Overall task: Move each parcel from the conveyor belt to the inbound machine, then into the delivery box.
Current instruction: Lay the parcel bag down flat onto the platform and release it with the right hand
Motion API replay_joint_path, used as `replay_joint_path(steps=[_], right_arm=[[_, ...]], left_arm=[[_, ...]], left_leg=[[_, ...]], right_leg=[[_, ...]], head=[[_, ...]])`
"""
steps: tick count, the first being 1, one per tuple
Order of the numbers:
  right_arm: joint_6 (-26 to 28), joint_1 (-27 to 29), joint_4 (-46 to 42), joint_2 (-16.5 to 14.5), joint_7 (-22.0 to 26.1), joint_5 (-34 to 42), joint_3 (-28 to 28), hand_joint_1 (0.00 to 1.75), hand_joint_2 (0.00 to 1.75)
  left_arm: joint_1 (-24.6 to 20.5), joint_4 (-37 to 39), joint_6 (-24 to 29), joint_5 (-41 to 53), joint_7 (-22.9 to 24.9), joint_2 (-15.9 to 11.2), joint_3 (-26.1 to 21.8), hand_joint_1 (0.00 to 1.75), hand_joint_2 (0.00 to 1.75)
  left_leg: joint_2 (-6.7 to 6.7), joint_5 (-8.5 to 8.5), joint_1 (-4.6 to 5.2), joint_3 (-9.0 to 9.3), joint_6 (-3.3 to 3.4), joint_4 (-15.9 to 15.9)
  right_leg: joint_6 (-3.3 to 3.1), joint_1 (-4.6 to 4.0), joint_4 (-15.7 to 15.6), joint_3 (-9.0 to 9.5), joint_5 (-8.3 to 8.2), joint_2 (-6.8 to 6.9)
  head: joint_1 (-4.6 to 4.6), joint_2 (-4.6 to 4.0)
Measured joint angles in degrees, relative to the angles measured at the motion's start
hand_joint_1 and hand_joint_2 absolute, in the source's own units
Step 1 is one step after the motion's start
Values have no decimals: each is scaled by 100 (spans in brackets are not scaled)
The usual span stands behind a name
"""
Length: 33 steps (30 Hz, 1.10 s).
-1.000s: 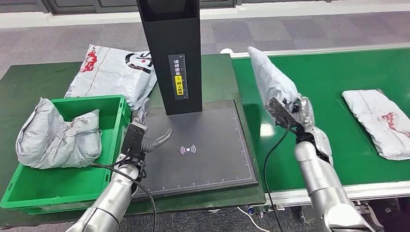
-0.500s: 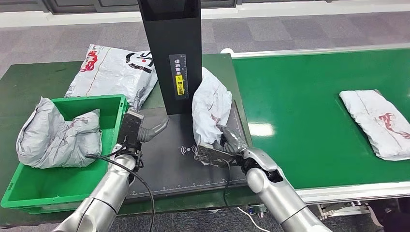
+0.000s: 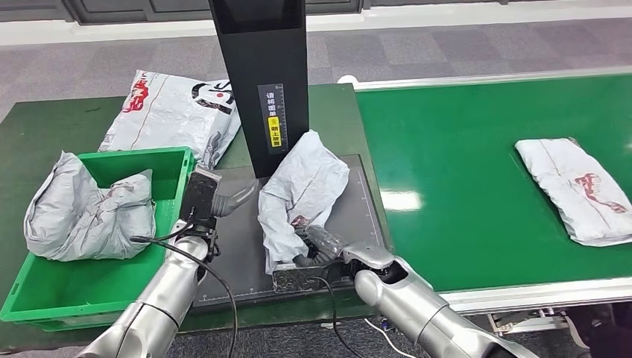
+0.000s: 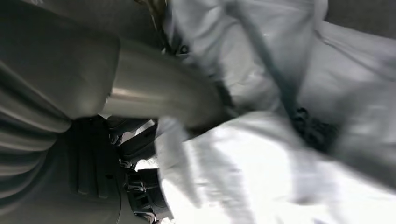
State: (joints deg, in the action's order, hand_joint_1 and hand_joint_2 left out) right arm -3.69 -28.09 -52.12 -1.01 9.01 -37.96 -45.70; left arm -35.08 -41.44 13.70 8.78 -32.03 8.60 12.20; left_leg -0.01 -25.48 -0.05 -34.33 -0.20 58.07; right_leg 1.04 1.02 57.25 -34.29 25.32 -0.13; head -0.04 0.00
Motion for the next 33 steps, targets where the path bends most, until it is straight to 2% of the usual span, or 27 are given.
replay_joint_path(steps=[5,8,13,17,24,28,33], right_arm=[[368,136,-203,2,-247,95,-26,0,175],[849,319,-463,31,-266,203,23,0,175],[1874,905,-1371,133,209,607,624,0,175],[2280,1337,-1882,163,639,892,1143,0,175],[2476,1436,-2124,77,1209,1977,1928,0,175],[2496,1473,-2134,35,1313,2135,2239,0,175],[2506,1493,-2125,16,1344,2316,2532,0,175]], left_arm=[[13,-200,69,137,115,9,0,0,175],[50,-330,96,197,128,10,0,0,175],[277,-598,260,331,59,10,-2,0,175],[529,-786,416,546,-41,6,-2,0,175],[895,-961,510,1205,38,-14,193,0,175],[969,-948,461,1478,158,-37,344,0,175],[962,-751,151,2129,582,-124,676,0,175]], left_leg=[[1,4,-2,-1,-5,0],[2,4,-1,-4,-5,0],[9,1,-1,-12,-3,1],[10,-5,0,-20,-2,0],[9,-4,0,-19,-3,1],[9,-4,0,-19,-3,1],[9,-4,0,-21,-4,0]], right_leg=[[-3,-1,1,0,-2,1],[-5,0,1,-2,-4,2],[-6,0,-1,-6,-2,8],[-5,0,-2,-12,2,8],[-4,0,-3,-13,2,8],[-5,0,-3,-13,1,8],[-5,0,-2,-14,2,8]], head=[[0,0],[1,0],[1,0],[1,0],[1,0],[2,0],[1,0]])
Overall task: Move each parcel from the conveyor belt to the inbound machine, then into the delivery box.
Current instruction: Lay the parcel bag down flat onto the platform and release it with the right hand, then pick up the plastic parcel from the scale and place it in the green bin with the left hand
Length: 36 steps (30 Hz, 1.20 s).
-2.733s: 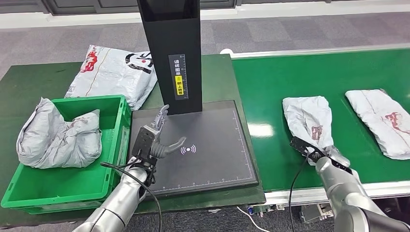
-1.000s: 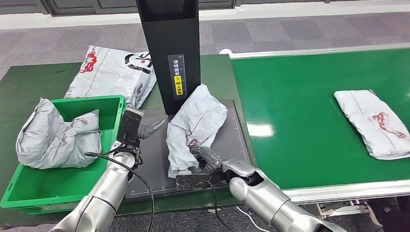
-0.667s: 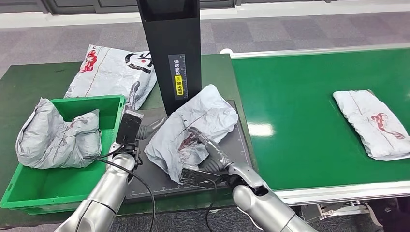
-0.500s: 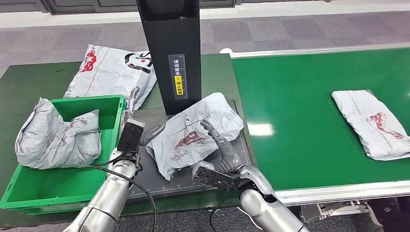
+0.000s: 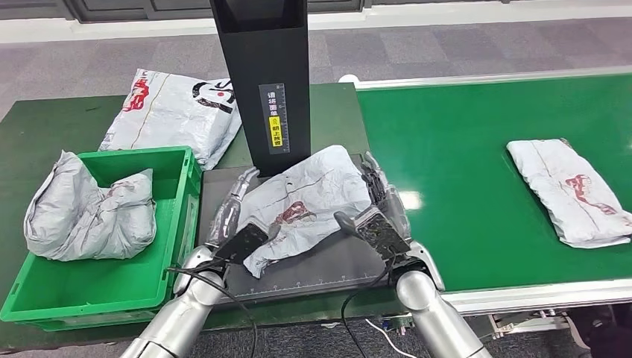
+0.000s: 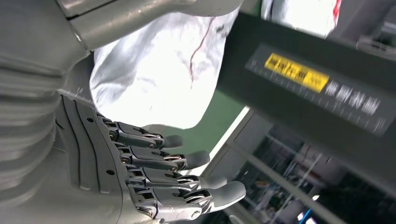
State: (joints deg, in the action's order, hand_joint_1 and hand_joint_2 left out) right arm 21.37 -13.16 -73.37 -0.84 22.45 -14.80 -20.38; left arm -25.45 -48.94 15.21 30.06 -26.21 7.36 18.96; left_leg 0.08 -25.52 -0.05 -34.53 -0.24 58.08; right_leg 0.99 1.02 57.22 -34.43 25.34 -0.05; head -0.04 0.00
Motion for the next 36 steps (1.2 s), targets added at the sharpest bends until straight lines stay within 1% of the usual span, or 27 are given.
replay_joint_path(steps=[2,4,6,9,13,15,17,19,22,25,27,31,34,36], right_arm=[[-12,0,10,1,9,42,82,0,175],[-41,0,27,-1,28,102,137,0,175],[-95,-8,49,-1,56,182,188,0,175],[-194,-27,84,-13,83,240,217,0,175],[-268,-54,132,-83,35,141,217,0,175],[-309,-61,154,-137,2,86,217,0,175],[-339,-56,167,-184,-17,39,217,0,175],[-355,-47,170,-214,-26,-1,217,0,175],[-412,-17,170,-235,-44,-43,217,0,175],[-468,16,170,-244,-77,-58,217,0,175],[-492,27,170,-246,-104,-63,217,0,175],[-509,64,168,-246,-140,-61,217,0,175],[-507,98,168,-246,-145,-51,217,0,175],[-497,109,168,-246,-134,-26,217,0,175]], left_arm=[[-18,94,-29,156,83,-30,99,0,175],[-80,231,-27,480,270,-60,209,0,175],[-187,487,-3,1026,600,-86,374,0,175],[-387,975,-16,1943,1217,-93,692,0,175],[-795,1543,-463,2756,1945,-37,1177,175,175],[-962,1760,-696,2975,2163,4,1343,175,175],[-1073,1929,-811,3088,2266,41,1435,175,175],[-1133,2053,-807,3123,2306,65,1471,175,175],[-1174,2165,-666,3135,2342,79,1471,175,175],[-1198,2219,-349,3061,2347,78,1405,175,175],[-1198,2223,-28,2919,2313,74,1307,175,175],[-1156,2164,671,2517,2169,54,955,175,175],[-1141,2090,892,2351,2071,25,736,175,175],[-1114,1959,1167,2220,1930,11,601,175,175]], left_leg=[[-1,0,0,0,0,0],[0,-1,0,-1,0,0],[3,0,0,-1,0,0],[4,0,0,1,0,0],[36,-1,0,27,7,-3],[41,-9,1,54,10,-5],[39,-15,1,76,9,-5],[36,-17,1,89,7,-6],[32,-13,0,95,3,-6],[26,-6,-1,95,-7,-6],[22,-2,-2,94,-12,-6],[18,0,-5,80,-15,-6],[21,0,-7,66,-15,-6],[21,0,-7,56,-15,-6]], right_leg=[[0,0,0,-2,0,-2],[0,0,0,-2,0,0],[0,0,-1,-1,0,4],[0,0,0,3,0,5],[2,0,-3,48,19,47],[4,1,-5,79,31,55],[5,1,-7,103,34,54],[5,1,-7,113,34,53],[-1,0,-6,114,27,51],[-8,-1,-2,108,18,44],[-11,-2,0,101,15,36],[-13,-5,2,81,14,21],[-13,-6,3,70,15,21],[-13,-6,4,60,15,20]], head=[[-1,0],[1,0],[1,0],[1,0],[0,0],[1,0],[1,0],[0,0],[1,0],[0,0],[0,0],[-1,0],[0,0],[-1,0]])
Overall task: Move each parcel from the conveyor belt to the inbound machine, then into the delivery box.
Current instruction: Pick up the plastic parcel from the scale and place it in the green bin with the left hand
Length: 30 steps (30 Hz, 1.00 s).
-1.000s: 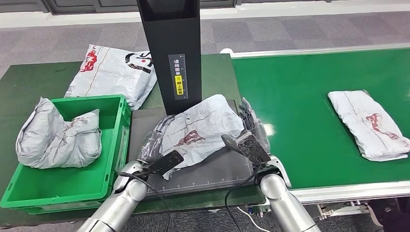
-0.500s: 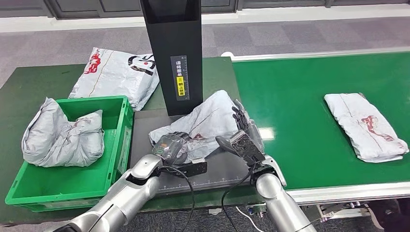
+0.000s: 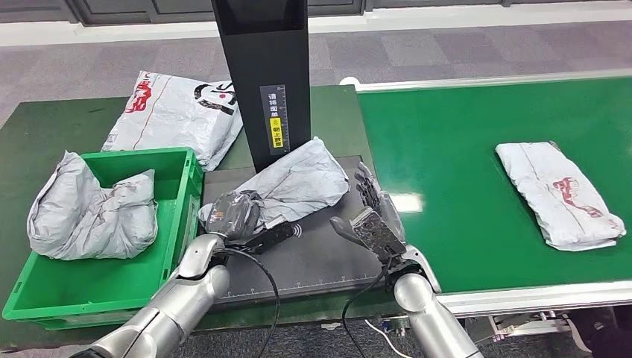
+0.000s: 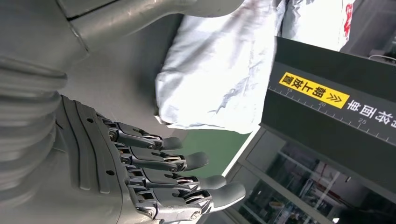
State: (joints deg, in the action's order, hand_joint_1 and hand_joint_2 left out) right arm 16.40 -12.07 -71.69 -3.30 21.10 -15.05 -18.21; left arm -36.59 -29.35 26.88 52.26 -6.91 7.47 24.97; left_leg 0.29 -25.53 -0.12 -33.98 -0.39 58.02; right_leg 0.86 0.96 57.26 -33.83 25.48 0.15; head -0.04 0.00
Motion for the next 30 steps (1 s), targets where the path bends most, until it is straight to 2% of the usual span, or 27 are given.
replay_joint_path(steps=[2,4,8,11,14,18,21,25,28,30], right_arm=[[15,12,0,1,26,28,0,0,175],[38,20,0,2,52,50,0,0,175],[103,21,1,2,110,93,0,0,175],[143,18,4,2,151,115,0,0,175],[184,13,22,2,176,135,0,0,175],[256,75,37,2,235,141,0,0,175],[280,116,37,2,256,141,0,0,175],[279,121,37,2,221,147,0,0,175],[280,139,37,2,156,148,0,0,175],[285,164,36,2,127,147,0,0,175]], left_arm=[[35,-258,383,-47,-91,-30,-167,175,175],[78,-643,671,101,56,-84,-333,175,175],[254,-1526,864,469,546,-208,-675,175,175],[385,-1975,1041,659,610,-268,-911,175,175],[608,-2455,1252,1231,567,-293,-1230,175,175],[1040,-3239,1310,2164,525,-283,-2038,175,175],[1288,-3591,1310,2457,628,-289,-2496,175,175],[1517,-3840,1310,2995,1134,-364,-2891,175,175],[1868,-4100,1311,3311,1594,-556,-3147,175,175],[2121,-4268,1312,3349,1680,-679,-3343,175,175]], left_leg=[[-1,0,0,-11,0,0],[-1,-1,0,-18,0,0],[-2,-2,0,-25,-1,0],[-2,-2,0,-31,-1,0],[-2,-2,-1,-34,-2,-1],[-15,-6,-1,-34,-6,-1],[-16,-7,-1,-37,-7,-1],[-14,-8,-3,-41,-8,-2],[-31,-11,-3,-38,-11,-4],[-39,-13,-3,-40,-12,-4]], right_leg=[[0,0,0,-11,0,-2],[0,1,-1,-17,0,-1],[0,0,-1,-26,1,-2],[0,0,0,-32,1,-1],[-1,-1,0,-34,2,-3],[-3,-1,0,-42,4,-15],[-3,-1,0,-47,5,-15],[-3,-2,1,-45,6,-15],[-4,-2,2,-51,7,-31],[-5,-3,2,-57,7,-39]], head=[[0,0],[0,0],[0,0],[0,0],[1,0],[1,0],[2,0],[2,0],[2,0],[2,0]])
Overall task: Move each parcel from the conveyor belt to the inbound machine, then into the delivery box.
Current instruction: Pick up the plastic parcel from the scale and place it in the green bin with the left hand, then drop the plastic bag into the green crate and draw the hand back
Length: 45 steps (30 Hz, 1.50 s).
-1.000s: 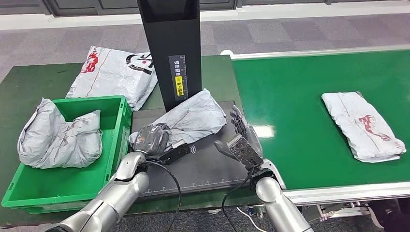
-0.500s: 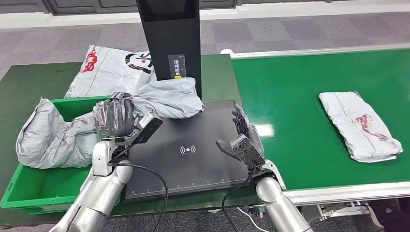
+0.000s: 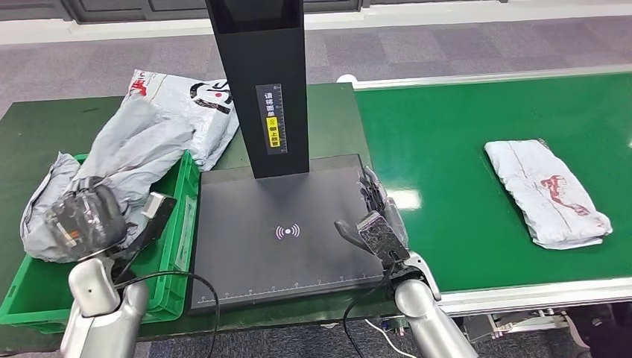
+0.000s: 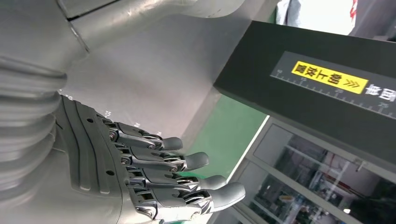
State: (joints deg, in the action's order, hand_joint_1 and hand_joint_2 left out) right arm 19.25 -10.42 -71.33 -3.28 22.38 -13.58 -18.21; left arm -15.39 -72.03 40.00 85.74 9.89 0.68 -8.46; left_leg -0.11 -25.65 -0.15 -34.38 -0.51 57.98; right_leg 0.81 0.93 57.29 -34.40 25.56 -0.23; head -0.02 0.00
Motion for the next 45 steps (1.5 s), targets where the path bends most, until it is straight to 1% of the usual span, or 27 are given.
replay_joint_path(steps=[3,6,9,11,15,17,18,21,22,24,27,32,37,41,45], right_arm=[[28,56,-17,2,-45,-3,1,0,175],[76,166,-93,15,-91,-3,31,0,175],[89,239,-152,23,-101,-5,90,0,175],[91,259,-183,24,-104,-11,99,0,175],[101,328,-255,25,-115,-39,123,0,175],[103,351,-280,26,-117,-45,143,0,175],[103,354,-291,26,-119,-46,148,0,175],[96,356,-311,26,-140,-61,168,0,175],[87,356,-315,26,-152,-65,180,0,175],[66,359,-321,26,-173,-67,213,0,175],[38,403,-359,37,-179,-67,269,0,175],[-45,518,-478,87,-174,-67,284,0,175],[-118,527,-515,117,-186,-65,284,0,175],[-154,514,-509,120,-177,-52,284,0,175],[-190,412,-446,120,-151,-18,284,0,175]], left_arm=[[363,-168,-1,43,95,-174,-311,175,175],[797,-224,-82,100,469,-351,-486,175,175],[1100,-247,-178,104,641,-479,-518,175,175],[1223,-263,-311,105,766,-543,-519,175,175],[1478,-335,-611,107,1211,-670,-426,175,175],[1555,-366,-649,108,1276,-714,-385,175,175],[1576,-380,-691,108,1307,-735,-369,143,175],[1620,-428,-963,109,1416,-797,-280,12,175],[1632,-445,-1049,108,1385,-806,-252,0,175],[1649,-468,-1099,58,1142,-786,-232,0,175],[1654,-485,-992,-407,476,-694,-232,0,175],[1535,-508,-772,-2050,-468,-628,-226,0,175],[1202,-507,-340,-3186,-1263,-647,-223,0,175],[1023,-555,-191,-3919,-1728,-664,-223,0,175],[929,-615,-161,-4420,-2008,-663,-223,0,175]], left_leg=[[1,-5,-1,-1,-2,-1],[-2,-12,-2,1,-7,-2],[-2,-15,-3,0,-5,-2],[-2,-17,-3,1,-5,-2],[-10,-19,-3,6,-7,-2],[-10,-19,-4,6,-7,-2],[-10,-20,-4,6,-8,-2],[-12,-20,-4,8,-8,-2],[-12,-20,-4,8,-8,-2],[-11,-20,-4,9,-8,-2],[-2,-21,-3,11,-6,-2],[12,-22,-3,10,-4,-1],[9,-19,-5,11,-6,0],[8,-16,-7,13,-10,0],[8,-15,-9,12,-12,0]], right_leg=[[-7,-2,0,-1,6,2],[-14,-3,0,-2,13,1],[-15,-4,-1,-2,15,2],[-15,-4,-2,-2,17,1],[-16,-5,-2,-2,17,-3],[-16,-6,-1,-1,17,-2],[-16,-6,-1,-1,17,-2],[-17,-6,0,1,16,-3],[-17,-6,0,1,16,-3],[-17,-5,0,2,16,-2],[-15,-4,-2,6,19,3],[-14,-4,-4,11,21,14],[-15,-7,-3,11,17,12],[-18,-9,2,11,15,11],[-19,-11,3,10,15,10]], head=[[0,0],[0,0],[-1,0],[-1,0],[0,0],[0,0],[0,0],[0,0],[0,0],[0,0],[0,0],[-1,0],[-1,0],[0,0],[0,0]])
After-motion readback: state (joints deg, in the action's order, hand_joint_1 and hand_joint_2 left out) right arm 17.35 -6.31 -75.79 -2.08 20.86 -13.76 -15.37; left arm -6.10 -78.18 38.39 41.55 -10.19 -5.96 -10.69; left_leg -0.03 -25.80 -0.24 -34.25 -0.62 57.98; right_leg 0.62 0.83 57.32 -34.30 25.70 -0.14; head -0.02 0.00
